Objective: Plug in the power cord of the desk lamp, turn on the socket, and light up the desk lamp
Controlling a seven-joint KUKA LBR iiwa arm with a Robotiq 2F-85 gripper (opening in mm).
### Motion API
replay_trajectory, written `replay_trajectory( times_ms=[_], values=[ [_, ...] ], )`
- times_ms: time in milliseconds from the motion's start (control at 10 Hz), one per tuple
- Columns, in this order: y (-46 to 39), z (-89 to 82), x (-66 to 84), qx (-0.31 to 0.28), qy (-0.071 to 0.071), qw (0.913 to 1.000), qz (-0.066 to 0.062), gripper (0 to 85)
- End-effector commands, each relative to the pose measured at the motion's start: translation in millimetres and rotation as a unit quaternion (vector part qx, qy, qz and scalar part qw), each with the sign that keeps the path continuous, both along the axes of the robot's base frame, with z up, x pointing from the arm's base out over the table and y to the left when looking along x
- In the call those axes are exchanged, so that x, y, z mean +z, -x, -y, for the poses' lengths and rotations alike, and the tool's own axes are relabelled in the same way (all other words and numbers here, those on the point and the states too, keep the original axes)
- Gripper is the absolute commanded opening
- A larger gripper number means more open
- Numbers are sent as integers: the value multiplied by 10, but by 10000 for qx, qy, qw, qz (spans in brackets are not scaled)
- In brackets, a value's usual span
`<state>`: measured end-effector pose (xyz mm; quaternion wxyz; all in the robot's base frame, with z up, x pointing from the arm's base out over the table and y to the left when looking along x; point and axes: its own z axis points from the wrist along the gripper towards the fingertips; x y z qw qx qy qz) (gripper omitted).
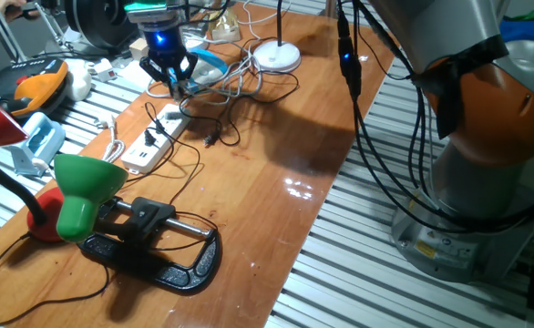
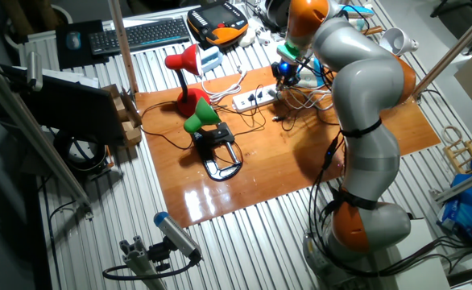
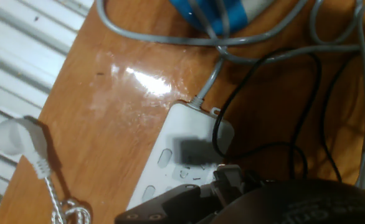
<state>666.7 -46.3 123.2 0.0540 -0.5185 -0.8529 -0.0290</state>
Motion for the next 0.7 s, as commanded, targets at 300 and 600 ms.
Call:
replay_trajectory(
  times_ms=[300, 600],
  values=[
    [-16, -23, -21, -1747, 98, 9846, 52, 0],
    [-28, -84, -66, -1858, 209, 9823, 53, 0]
  ],
)
